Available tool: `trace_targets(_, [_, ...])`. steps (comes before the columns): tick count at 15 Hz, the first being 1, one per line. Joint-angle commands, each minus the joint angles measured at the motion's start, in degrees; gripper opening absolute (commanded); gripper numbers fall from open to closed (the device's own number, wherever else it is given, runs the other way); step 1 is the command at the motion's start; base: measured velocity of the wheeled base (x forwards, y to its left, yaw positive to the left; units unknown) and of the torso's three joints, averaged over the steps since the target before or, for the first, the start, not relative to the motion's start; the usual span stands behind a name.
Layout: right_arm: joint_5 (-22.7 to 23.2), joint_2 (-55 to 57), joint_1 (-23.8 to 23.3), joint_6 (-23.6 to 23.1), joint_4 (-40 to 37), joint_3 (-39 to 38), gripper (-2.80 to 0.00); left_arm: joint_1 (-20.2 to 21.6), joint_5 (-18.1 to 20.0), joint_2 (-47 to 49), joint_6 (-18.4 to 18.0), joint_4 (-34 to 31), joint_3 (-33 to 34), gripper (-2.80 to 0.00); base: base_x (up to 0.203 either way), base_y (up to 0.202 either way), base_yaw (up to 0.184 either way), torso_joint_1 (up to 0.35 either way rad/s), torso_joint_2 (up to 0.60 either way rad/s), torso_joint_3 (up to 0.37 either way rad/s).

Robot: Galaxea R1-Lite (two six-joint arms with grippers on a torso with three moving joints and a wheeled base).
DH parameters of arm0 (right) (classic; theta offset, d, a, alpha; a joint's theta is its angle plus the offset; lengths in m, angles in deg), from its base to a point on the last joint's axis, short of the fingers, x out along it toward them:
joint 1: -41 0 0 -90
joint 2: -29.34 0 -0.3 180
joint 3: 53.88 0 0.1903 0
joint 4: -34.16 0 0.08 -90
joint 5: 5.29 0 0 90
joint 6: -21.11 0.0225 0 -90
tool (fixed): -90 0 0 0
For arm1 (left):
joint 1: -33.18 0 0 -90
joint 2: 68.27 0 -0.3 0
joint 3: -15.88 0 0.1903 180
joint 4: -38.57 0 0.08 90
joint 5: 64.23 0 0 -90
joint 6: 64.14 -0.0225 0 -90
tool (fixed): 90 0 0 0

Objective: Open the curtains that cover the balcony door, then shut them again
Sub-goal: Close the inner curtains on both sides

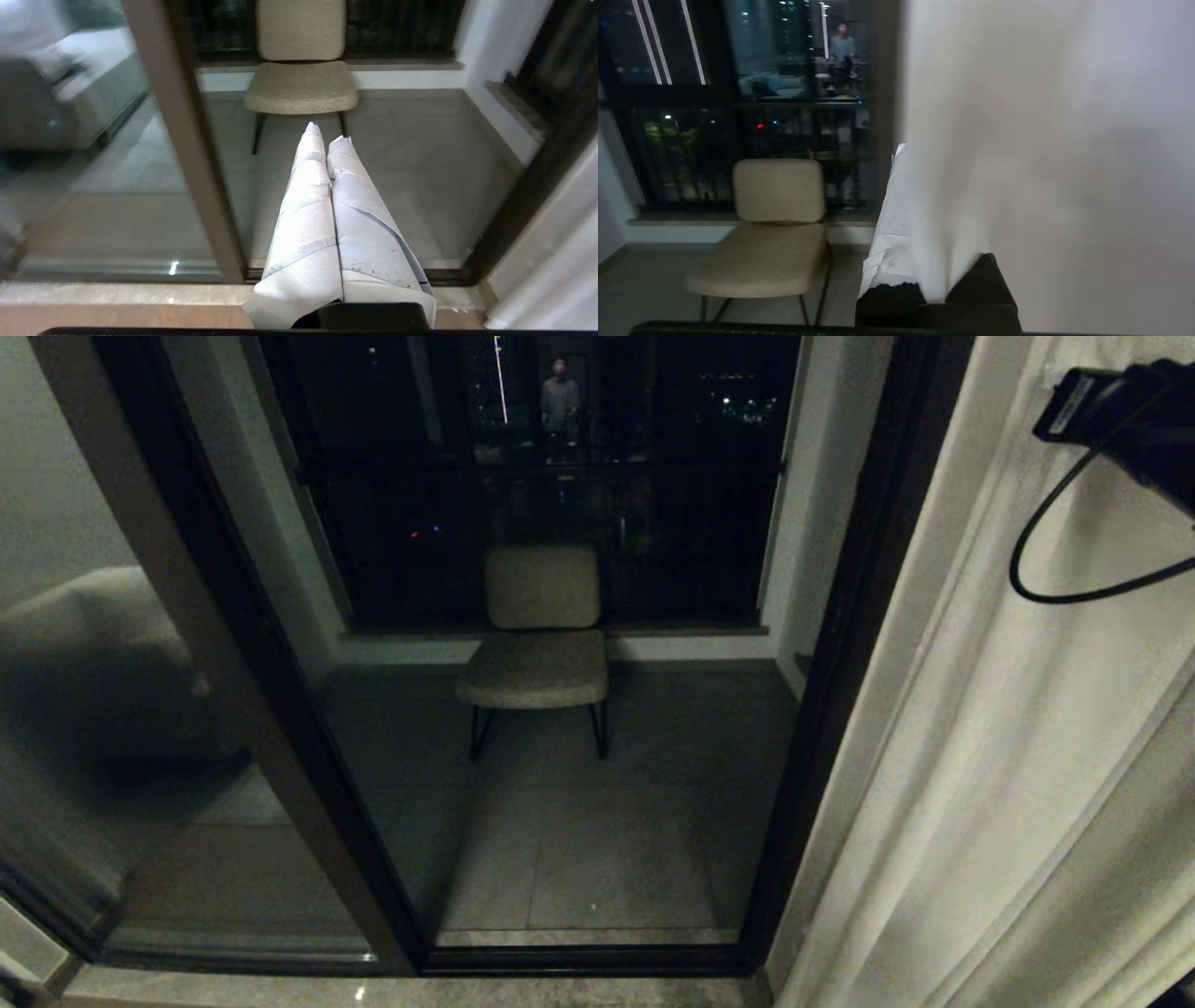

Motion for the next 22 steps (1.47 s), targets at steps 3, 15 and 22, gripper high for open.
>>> trace_targets(3, [-0.05,-0.25,-0.15,0.02,0.32,-0.15,-2.80,0.02,0.00,-0.02,0.04,0.01,0.00,-2.80,0.000,0.183,-0.005,0.002,0.00,0.001])
trace_targets(15, [-0.08,0.24,2.26,0.02,0.84,-0.03,-2.80,0.02,-0.09,-0.02,0.04,0.01,0.00,-2.80,0.000,0.184,0.000,0.001,0.00,0.005])
trace_targets(22, [-0.35,0.37,6.48,-0.33,0.93,0.05,-2.80,0.02,-0.09,-0.02,-0.05,0.01,0.00,-2.80,0.000,0.187,0.000,0.001,0.00,0.002])
